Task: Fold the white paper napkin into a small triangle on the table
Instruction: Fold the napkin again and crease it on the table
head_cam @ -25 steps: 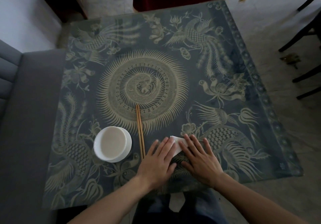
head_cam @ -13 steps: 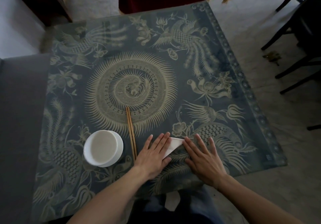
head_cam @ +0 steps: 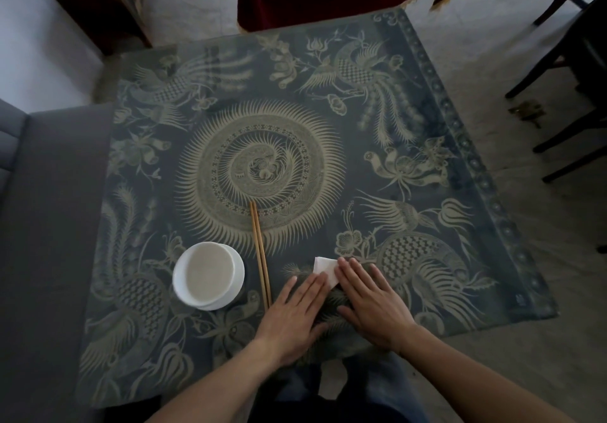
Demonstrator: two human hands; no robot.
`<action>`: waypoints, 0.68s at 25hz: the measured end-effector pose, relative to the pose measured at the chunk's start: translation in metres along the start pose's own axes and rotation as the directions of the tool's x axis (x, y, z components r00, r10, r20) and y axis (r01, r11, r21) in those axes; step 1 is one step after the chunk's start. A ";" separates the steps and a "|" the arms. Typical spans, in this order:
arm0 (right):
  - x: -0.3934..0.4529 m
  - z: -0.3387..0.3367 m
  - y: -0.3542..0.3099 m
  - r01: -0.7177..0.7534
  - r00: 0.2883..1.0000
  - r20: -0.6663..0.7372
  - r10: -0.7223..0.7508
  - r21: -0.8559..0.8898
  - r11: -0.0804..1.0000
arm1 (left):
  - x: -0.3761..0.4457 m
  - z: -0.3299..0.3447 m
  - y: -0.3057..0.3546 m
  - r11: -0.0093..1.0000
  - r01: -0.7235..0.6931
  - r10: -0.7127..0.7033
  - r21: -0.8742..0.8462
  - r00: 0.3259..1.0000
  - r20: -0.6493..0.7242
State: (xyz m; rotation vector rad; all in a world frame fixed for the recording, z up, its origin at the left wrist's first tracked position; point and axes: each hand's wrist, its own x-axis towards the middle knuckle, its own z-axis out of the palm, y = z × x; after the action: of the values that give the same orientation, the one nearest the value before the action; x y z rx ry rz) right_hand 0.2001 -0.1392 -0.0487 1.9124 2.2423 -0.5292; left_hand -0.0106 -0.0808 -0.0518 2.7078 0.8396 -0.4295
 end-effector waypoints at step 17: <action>0.009 -0.020 0.002 -0.242 0.899 -0.189 0.396 0.539 0.807 | 0.075 -0.064 -0.019 0.949 0.174 -0.196 -0.263 0.979 -0.060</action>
State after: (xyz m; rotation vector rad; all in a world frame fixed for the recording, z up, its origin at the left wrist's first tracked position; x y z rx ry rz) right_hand 0.2023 -0.1234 -0.0338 2.7366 1.9835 -0.8994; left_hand 0.0502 -0.0055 -0.0229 2.4328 1.0979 -0.2248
